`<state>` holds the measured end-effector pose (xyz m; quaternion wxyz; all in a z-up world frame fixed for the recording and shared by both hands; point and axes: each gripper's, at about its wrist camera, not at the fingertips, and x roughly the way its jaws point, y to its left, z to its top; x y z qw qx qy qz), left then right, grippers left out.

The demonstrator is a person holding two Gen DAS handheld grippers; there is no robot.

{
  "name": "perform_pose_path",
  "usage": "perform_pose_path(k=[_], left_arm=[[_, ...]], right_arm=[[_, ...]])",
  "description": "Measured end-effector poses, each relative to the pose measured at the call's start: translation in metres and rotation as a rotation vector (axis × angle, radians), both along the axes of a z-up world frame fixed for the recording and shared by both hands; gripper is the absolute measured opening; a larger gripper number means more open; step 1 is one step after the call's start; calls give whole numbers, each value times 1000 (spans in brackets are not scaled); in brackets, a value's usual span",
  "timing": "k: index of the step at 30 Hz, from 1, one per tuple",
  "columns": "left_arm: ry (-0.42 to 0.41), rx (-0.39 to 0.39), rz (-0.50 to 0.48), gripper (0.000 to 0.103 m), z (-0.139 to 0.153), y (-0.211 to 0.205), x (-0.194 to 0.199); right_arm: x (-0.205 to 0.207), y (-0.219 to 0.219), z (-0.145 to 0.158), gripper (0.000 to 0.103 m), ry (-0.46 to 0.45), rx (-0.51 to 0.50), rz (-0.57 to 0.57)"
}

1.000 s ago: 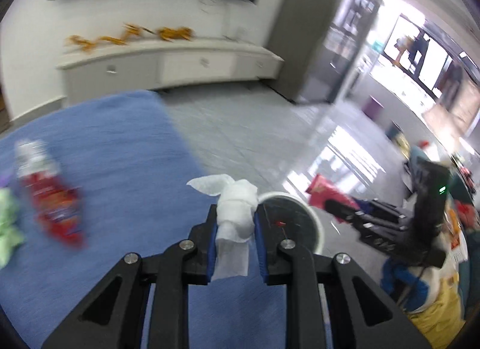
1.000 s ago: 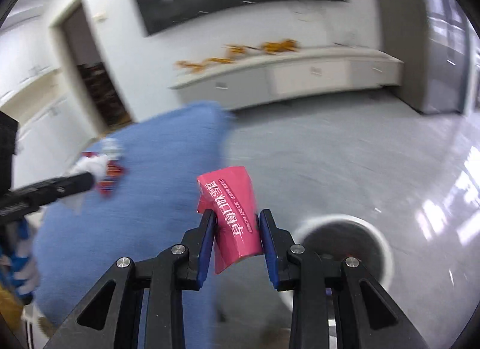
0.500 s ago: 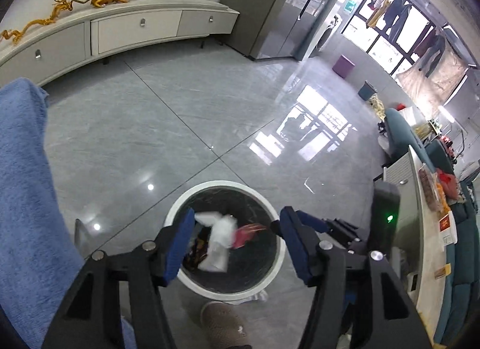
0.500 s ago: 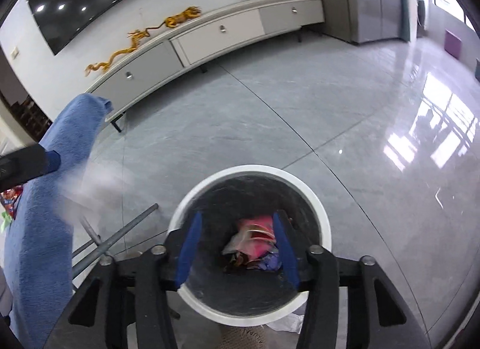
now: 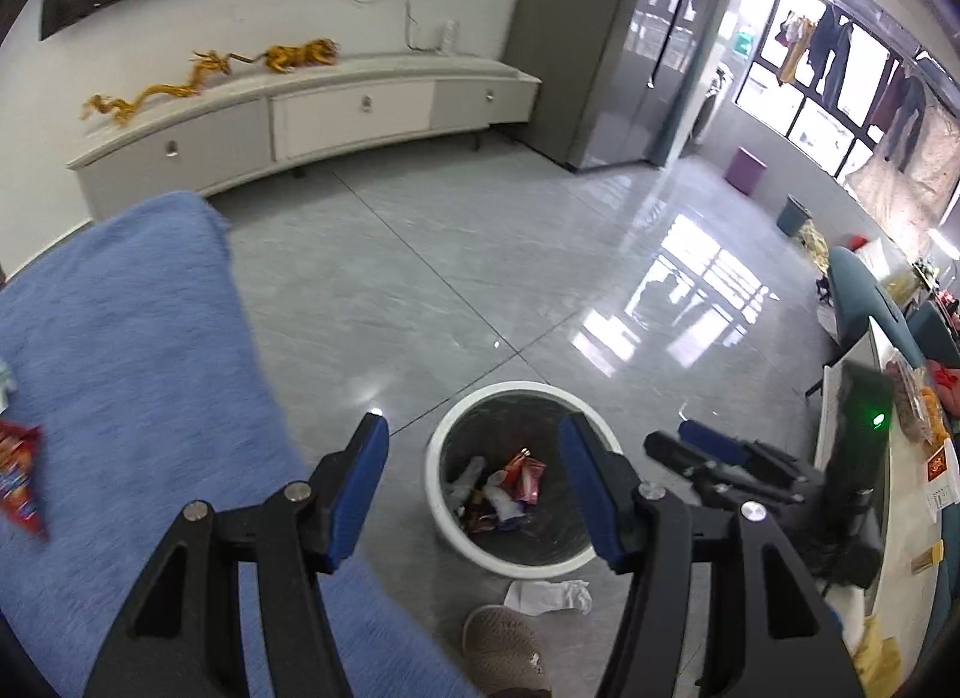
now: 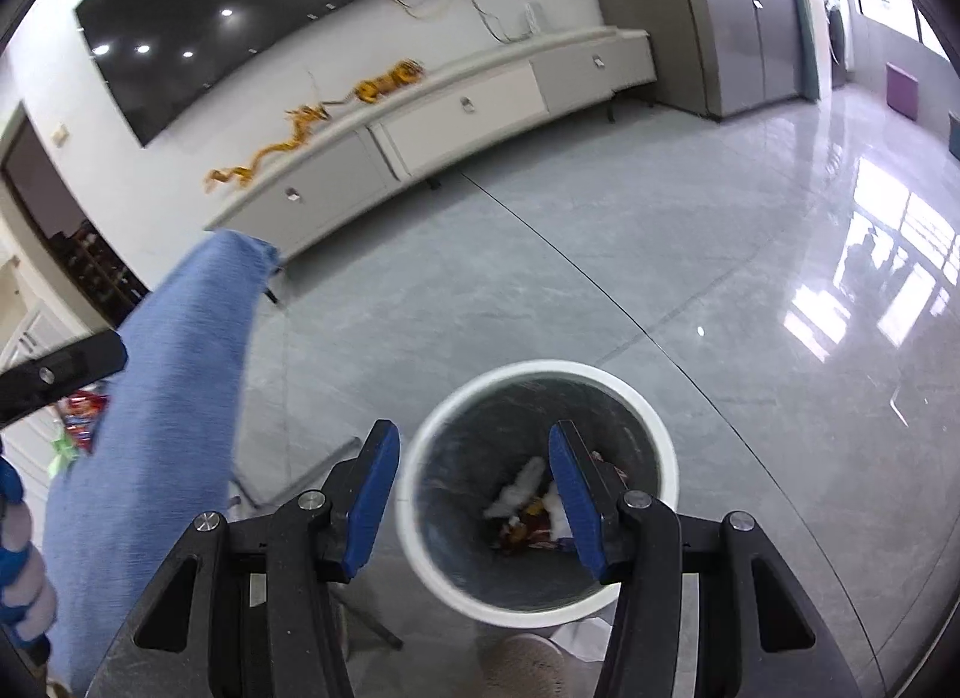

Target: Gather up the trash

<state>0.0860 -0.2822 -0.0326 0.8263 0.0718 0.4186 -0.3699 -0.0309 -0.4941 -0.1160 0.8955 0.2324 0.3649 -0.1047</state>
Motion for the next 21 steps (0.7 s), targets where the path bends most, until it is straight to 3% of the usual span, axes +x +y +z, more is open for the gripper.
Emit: perform_pose_path(k=[6, 13, 21], left_arm=[[-55, -22, 68, 58, 21, 67, -17], [-91, -115, 163, 58, 47, 165, -24], [-126, -191, 309, 58, 49, 288, -24]], right_arm=[[-9, 44, 50, 50, -82, -39, 46], [-8, 105, 111, 49, -135, -133, 138], [9, 174, 149, 50, -179, -198, 252]])
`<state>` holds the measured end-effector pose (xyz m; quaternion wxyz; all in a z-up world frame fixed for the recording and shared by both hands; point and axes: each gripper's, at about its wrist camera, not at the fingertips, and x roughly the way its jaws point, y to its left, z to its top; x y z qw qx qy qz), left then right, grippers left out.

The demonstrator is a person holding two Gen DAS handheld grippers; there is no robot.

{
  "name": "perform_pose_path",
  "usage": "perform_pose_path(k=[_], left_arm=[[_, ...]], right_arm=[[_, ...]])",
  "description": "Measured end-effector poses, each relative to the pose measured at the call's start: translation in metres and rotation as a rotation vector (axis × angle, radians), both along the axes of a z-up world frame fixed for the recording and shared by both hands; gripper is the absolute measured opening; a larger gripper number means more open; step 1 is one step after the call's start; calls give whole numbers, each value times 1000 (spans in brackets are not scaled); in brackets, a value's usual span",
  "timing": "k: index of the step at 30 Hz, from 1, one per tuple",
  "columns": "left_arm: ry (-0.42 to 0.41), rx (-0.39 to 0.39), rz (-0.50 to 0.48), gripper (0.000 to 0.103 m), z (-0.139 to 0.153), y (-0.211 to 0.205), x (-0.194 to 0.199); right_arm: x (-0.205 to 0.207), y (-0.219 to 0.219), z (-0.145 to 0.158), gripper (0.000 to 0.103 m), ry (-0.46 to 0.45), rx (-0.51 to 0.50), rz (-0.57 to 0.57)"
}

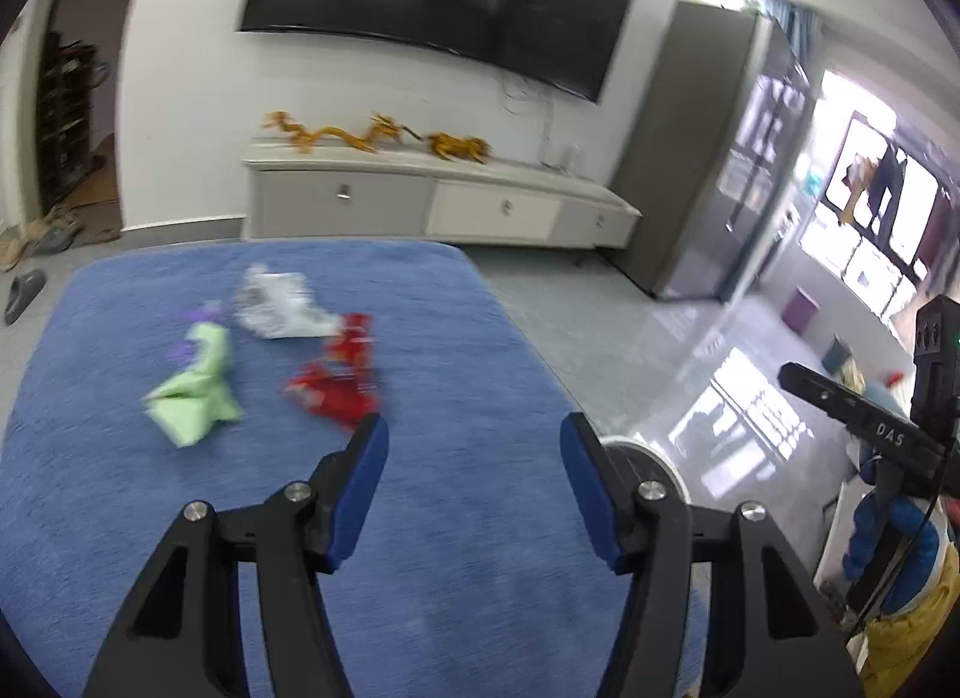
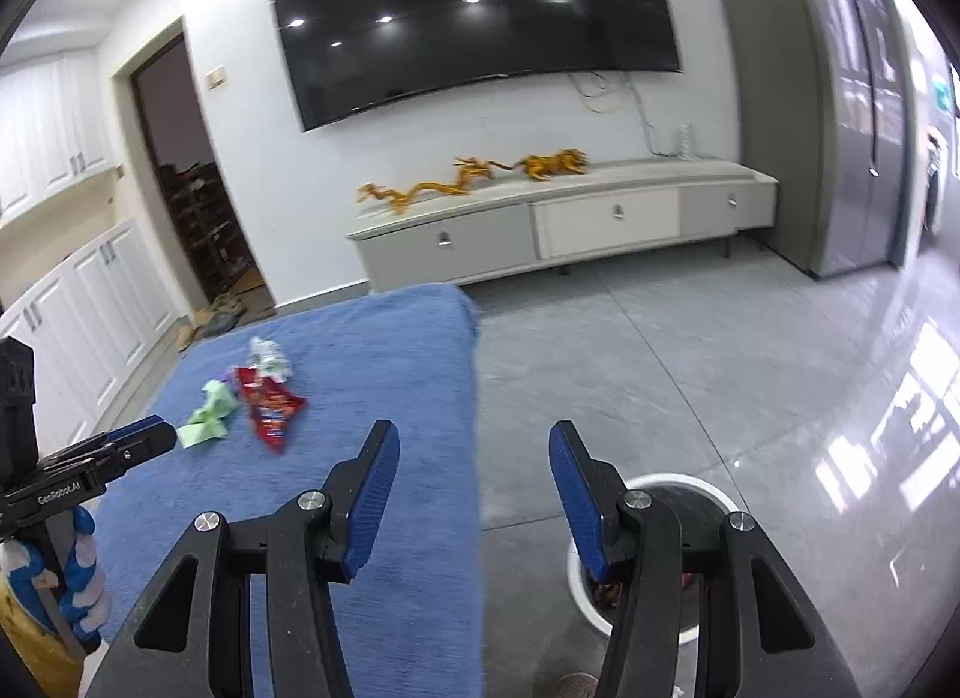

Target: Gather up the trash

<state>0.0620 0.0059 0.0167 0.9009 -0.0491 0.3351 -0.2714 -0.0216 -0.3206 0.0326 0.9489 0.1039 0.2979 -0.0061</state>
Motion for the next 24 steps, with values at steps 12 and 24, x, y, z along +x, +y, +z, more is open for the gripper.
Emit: perform_pose_path(k=[12, 24], left_arm=[[42, 7, 217, 69, -38, 122, 44], [138, 61, 191, 69, -87, 103, 140]], right_arm=[[70, 90, -16, 74, 46, -24, 197], [168, 147, -84, 79, 177, 39, 356]])
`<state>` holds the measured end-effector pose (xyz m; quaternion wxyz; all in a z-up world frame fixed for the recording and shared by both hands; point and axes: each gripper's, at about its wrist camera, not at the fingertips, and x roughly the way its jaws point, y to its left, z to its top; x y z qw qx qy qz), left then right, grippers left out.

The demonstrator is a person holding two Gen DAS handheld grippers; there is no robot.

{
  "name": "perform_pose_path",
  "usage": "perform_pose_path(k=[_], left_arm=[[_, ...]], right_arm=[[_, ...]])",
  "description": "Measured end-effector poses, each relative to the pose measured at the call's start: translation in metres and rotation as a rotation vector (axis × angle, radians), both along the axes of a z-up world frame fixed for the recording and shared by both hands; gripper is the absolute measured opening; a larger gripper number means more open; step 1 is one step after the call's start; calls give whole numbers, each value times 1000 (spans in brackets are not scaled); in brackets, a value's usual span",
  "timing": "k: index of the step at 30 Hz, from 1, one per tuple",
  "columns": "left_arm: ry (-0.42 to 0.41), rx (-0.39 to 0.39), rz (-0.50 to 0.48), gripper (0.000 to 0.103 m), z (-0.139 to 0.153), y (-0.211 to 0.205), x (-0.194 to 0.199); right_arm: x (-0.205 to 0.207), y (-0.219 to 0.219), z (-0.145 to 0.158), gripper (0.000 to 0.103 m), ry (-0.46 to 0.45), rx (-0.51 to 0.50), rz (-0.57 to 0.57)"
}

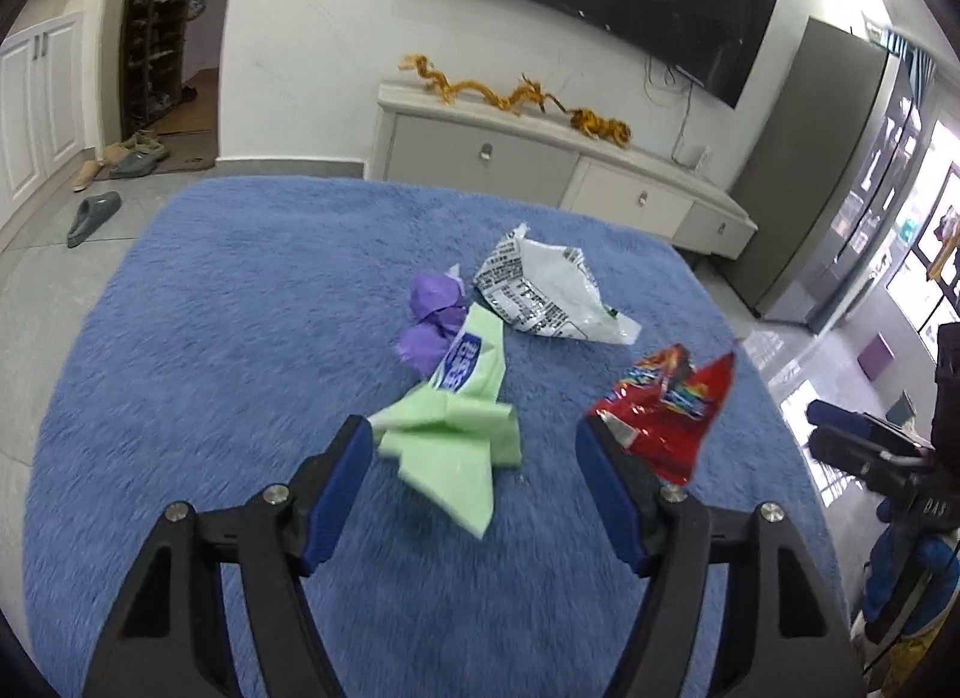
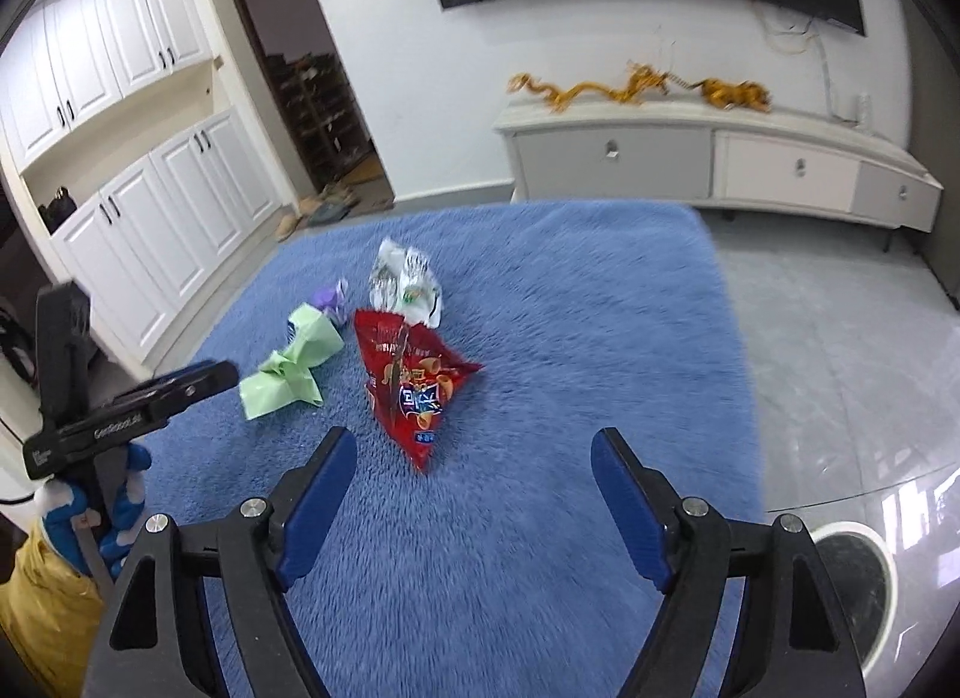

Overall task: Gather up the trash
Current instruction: 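Grasp the green wrapper with the left gripper while the right grasps the red chip bag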

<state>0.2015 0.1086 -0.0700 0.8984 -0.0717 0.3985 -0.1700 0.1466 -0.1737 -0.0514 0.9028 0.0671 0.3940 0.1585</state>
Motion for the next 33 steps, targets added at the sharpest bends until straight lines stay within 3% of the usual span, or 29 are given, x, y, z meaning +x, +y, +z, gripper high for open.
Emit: perform_pose_path(k=[8, 15, 16, 17, 18, 24, 27, 33], left_arm=[[35, 59, -20, 69, -26, -16, 42], [61, 53, -39, 69, -37, -22, 43], [66, 37, -45, 68, -37, -21, 42], [70, 27, -46, 68, -37, -21, 40], [75, 19, -47, 68, -37, -21, 38], [77, 20, -57, 57, -36, -26, 15], [72, 22, -73, 48, -34, -29, 1], [53, 21, -91, 43, -19, -37, -39]], right_arm=[[48, 42, -31, 80, 36, 32, 91], [71, 63, -46, 80, 40, 14, 105], [71, 63, -48, 77, 46, 14, 103], [72, 63, -50, 62, 48, 11, 104], [72, 62, -52, 55, 52, 7, 104], [55, 51, -53, 35, 56, 27, 137], [40, 47, -52, 26, 58, 25, 157], [5, 30, -32, 23, 25, 50, 143]])
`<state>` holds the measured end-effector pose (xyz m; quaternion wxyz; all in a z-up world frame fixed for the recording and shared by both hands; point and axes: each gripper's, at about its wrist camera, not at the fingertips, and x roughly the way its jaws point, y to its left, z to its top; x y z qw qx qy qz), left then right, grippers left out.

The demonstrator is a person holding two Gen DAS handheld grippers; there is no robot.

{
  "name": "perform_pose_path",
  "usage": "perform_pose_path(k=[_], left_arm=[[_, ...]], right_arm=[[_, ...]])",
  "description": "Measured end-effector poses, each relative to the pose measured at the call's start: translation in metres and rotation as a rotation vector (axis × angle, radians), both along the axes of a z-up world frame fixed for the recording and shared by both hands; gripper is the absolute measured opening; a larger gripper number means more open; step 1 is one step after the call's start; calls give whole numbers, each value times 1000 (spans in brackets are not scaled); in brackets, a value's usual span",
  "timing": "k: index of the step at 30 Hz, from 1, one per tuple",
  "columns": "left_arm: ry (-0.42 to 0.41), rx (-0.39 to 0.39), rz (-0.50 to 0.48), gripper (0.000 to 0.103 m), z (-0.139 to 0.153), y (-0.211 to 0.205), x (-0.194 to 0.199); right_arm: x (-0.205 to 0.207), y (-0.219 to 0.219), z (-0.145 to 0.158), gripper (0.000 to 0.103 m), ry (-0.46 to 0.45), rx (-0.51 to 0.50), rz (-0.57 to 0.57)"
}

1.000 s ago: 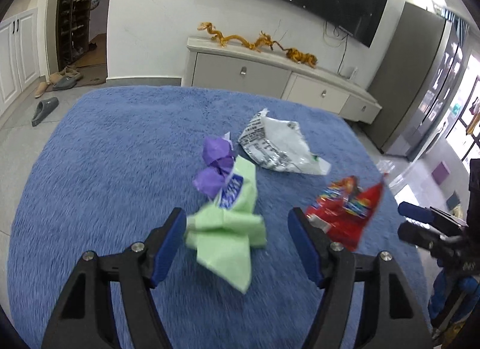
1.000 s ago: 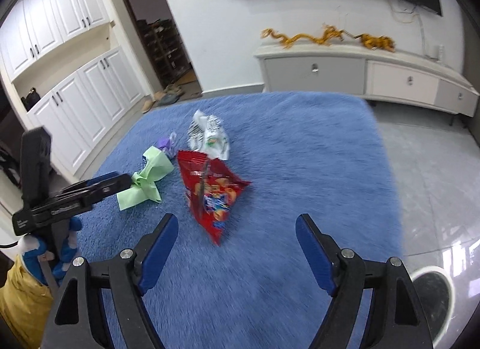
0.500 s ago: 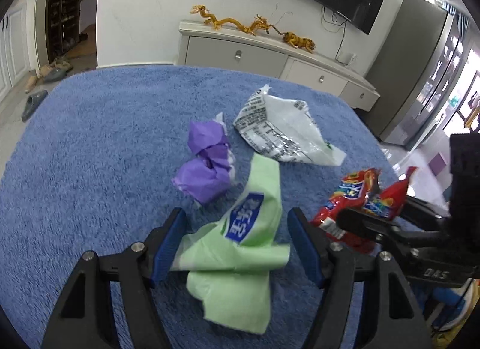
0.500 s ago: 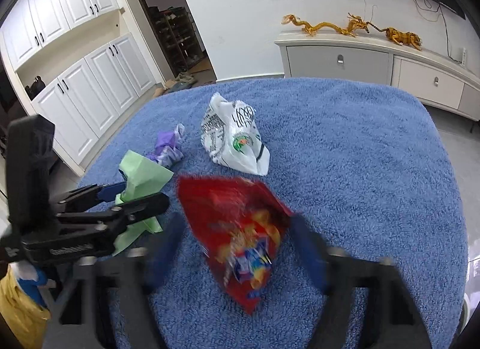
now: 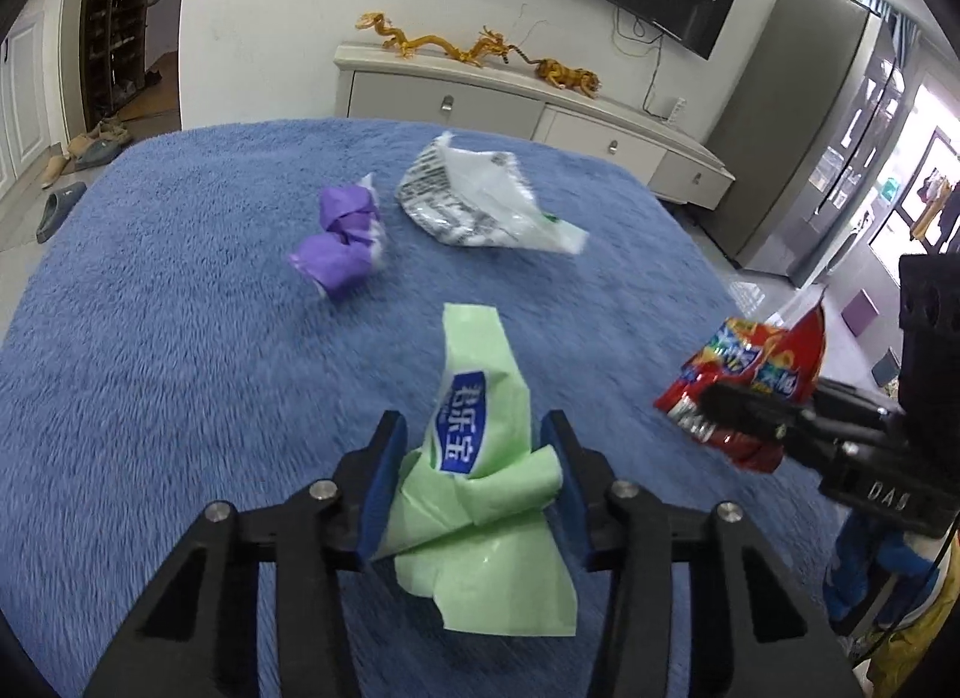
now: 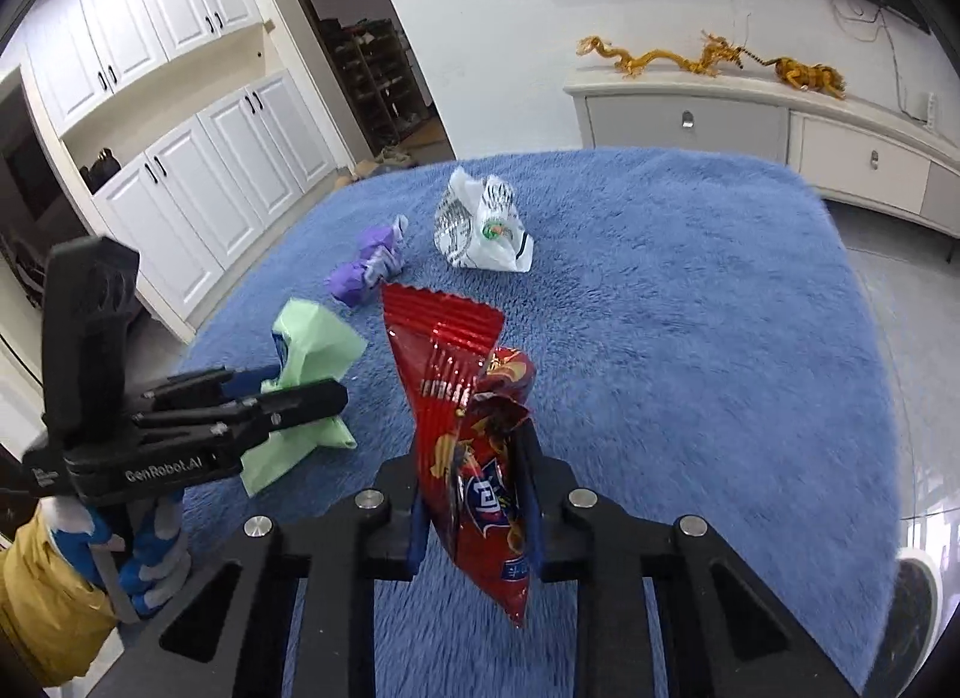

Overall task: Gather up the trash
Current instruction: 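Grasp the green wrapper with the left gripper while the right grasps the red chip bag, then carry both items over the trash bin and open both grippers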

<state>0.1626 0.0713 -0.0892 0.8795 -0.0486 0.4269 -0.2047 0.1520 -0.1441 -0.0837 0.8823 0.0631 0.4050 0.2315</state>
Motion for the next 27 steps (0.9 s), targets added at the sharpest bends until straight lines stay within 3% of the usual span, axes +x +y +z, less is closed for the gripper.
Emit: perform_pose_path(k=[9, 15, 27], left_arm=[[-101, 52, -52, 40, 50, -36, -67], [-203, 132, -103, 39, 80, -73, -109], [-275, 198, -264, 39, 105, -173, -137]], right_arm=[[-69, -43, 47, 23, -83, 13, -71], [-118, -74, 68, 23, -133, 19, -128], [-172, -157, 72, 23, -195, 10, -279]])
